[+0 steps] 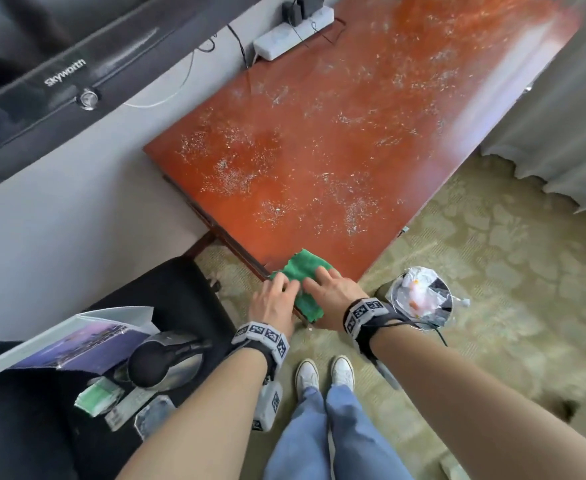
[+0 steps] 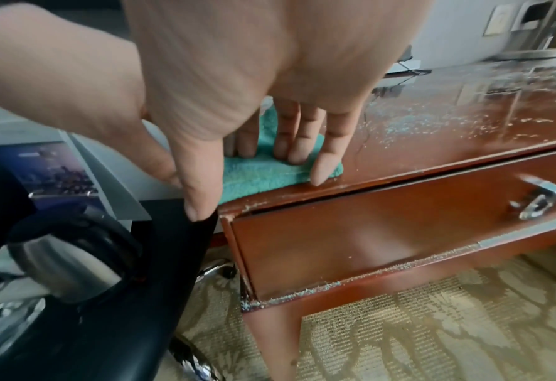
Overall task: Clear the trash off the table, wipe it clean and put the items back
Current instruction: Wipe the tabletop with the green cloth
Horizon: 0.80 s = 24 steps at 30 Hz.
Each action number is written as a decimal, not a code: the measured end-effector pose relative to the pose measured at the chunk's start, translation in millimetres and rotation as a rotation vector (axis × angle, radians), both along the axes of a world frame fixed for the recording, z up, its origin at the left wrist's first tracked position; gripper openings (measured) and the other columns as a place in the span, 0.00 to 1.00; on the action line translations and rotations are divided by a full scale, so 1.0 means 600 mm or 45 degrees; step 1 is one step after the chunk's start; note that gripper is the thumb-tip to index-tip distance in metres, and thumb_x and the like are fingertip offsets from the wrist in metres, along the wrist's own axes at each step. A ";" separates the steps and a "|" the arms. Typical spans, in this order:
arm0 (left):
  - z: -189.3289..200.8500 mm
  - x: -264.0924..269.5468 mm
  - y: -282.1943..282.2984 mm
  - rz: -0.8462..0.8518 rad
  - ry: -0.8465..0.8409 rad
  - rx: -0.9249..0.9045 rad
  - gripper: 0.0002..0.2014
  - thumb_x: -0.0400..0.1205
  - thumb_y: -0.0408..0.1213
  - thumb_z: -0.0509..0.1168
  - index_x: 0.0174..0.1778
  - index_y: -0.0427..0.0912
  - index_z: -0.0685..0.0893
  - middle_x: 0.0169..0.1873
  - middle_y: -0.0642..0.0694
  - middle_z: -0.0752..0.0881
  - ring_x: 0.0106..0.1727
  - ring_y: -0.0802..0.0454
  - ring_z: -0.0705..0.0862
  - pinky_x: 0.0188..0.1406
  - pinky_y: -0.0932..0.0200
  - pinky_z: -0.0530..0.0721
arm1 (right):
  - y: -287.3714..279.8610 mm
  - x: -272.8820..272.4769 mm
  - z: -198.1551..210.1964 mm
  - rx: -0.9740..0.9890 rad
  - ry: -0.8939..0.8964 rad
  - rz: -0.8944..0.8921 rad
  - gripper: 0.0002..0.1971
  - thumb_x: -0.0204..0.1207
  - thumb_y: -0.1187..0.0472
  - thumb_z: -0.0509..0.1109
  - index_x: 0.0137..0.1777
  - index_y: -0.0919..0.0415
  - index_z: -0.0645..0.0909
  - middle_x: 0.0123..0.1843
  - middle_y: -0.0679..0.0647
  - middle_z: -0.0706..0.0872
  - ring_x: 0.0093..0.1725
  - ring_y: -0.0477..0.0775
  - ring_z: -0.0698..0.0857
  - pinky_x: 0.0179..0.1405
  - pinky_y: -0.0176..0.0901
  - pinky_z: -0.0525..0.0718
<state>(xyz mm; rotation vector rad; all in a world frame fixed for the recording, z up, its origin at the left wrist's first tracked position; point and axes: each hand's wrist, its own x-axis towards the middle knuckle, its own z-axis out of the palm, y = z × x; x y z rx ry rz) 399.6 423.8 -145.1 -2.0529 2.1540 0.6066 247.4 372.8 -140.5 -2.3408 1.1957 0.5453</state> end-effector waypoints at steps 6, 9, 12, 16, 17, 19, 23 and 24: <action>-0.014 0.000 -0.025 0.036 0.100 -0.032 0.11 0.75 0.32 0.69 0.51 0.47 0.80 0.52 0.49 0.76 0.52 0.46 0.75 0.50 0.52 0.76 | -0.016 -0.001 -0.019 -0.085 0.006 0.088 0.33 0.66 0.50 0.79 0.66 0.55 0.66 0.64 0.57 0.70 0.60 0.60 0.76 0.49 0.53 0.84; -0.013 0.006 -0.030 0.022 0.108 -0.050 0.09 0.75 0.32 0.70 0.47 0.48 0.80 0.47 0.51 0.75 0.49 0.48 0.76 0.48 0.53 0.76 | -0.014 -0.006 -0.014 -0.073 -0.007 0.099 0.34 0.66 0.46 0.80 0.66 0.54 0.67 0.64 0.57 0.71 0.60 0.59 0.75 0.50 0.53 0.83; -0.002 0.009 -0.034 -0.012 0.059 -0.045 0.06 0.78 0.37 0.70 0.47 0.52 0.81 0.46 0.53 0.75 0.49 0.49 0.76 0.47 0.55 0.72 | -0.009 -0.009 0.002 -0.028 -0.097 -0.018 0.26 0.71 0.50 0.74 0.67 0.53 0.71 0.61 0.57 0.72 0.60 0.61 0.75 0.51 0.53 0.81; 0.045 0.000 -0.058 -0.024 0.080 -0.045 0.06 0.78 0.45 0.69 0.49 0.56 0.82 0.49 0.56 0.79 0.53 0.50 0.76 0.49 0.54 0.72 | -0.014 -0.017 0.044 0.002 -0.228 -0.270 0.16 0.78 0.52 0.68 0.64 0.53 0.76 0.54 0.55 0.72 0.57 0.60 0.75 0.46 0.51 0.80; 0.068 -0.006 -0.071 -0.021 0.093 -0.049 0.06 0.77 0.45 0.69 0.49 0.56 0.82 0.50 0.58 0.80 0.54 0.50 0.76 0.50 0.53 0.72 | -0.022 -0.024 0.061 -0.019 -0.251 -0.315 0.14 0.79 0.54 0.67 0.63 0.53 0.77 0.52 0.54 0.72 0.57 0.59 0.75 0.45 0.50 0.80; 0.110 -0.023 -0.106 0.003 0.129 -0.029 0.05 0.78 0.47 0.67 0.48 0.56 0.80 0.48 0.58 0.82 0.54 0.49 0.76 0.51 0.52 0.72 | -0.049 -0.042 0.101 -0.047 -0.302 -0.406 0.10 0.79 0.58 0.65 0.59 0.54 0.78 0.49 0.53 0.72 0.55 0.58 0.76 0.46 0.50 0.82; 0.189 -0.079 -0.193 0.109 0.313 0.028 0.06 0.77 0.51 0.66 0.43 0.55 0.78 0.37 0.53 0.85 0.41 0.48 0.85 0.37 0.56 0.81 | -0.123 -0.104 0.198 -0.093 -0.402 -0.610 0.05 0.75 0.63 0.64 0.49 0.54 0.76 0.46 0.52 0.81 0.48 0.58 0.82 0.45 0.49 0.83; 0.205 -0.097 -0.211 0.102 0.355 0.025 0.05 0.77 0.49 0.67 0.43 0.54 0.78 0.36 0.53 0.86 0.38 0.50 0.86 0.33 0.58 0.82 | -0.137 -0.126 0.218 -0.116 -0.424 -0.655 0.06 0.75 0.63 0.64 0.50 0.55 0.77 0.46 0.52 0.83 0.46 0.58 0.82 0.43 0.47 0.82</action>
